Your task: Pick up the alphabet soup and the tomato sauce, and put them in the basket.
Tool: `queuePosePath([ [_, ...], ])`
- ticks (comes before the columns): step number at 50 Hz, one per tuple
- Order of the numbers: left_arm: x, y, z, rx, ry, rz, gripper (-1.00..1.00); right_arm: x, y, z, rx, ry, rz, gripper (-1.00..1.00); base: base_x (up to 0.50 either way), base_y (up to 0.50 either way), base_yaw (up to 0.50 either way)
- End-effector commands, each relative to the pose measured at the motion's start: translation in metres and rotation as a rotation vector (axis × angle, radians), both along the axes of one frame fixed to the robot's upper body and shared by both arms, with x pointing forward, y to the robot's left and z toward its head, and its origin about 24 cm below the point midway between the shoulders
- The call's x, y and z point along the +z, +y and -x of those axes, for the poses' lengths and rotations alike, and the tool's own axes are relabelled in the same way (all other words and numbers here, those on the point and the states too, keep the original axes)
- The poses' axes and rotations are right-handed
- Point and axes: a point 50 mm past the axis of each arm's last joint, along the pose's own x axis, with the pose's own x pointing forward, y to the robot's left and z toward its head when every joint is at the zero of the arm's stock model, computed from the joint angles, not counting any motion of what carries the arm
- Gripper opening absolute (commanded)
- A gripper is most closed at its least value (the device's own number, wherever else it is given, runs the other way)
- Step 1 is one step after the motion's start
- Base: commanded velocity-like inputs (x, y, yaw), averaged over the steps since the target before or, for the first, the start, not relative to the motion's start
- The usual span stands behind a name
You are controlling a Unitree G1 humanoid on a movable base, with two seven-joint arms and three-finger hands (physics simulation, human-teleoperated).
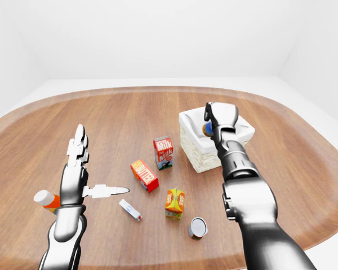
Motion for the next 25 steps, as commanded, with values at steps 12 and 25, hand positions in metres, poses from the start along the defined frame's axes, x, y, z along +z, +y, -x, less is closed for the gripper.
queuePosePath([
  [12, 0.0001, 0.0, 0.0003, 0.001, 0.0, -0.001, 1.0, 0.0028, -0.0017, -0.0003, -0.001, -0.007, 0.017, -1.0, 0.0, 0.0, 0.0],
  [25, 0.0001, 0.0, 0.0003, 0.001, 0.0, -0.001, 1.0, 0.0014, -0.0039, 0.0005, -0.008, -0.003, 0.012, -1.0, 0.0, 0.0, 0.0],
])
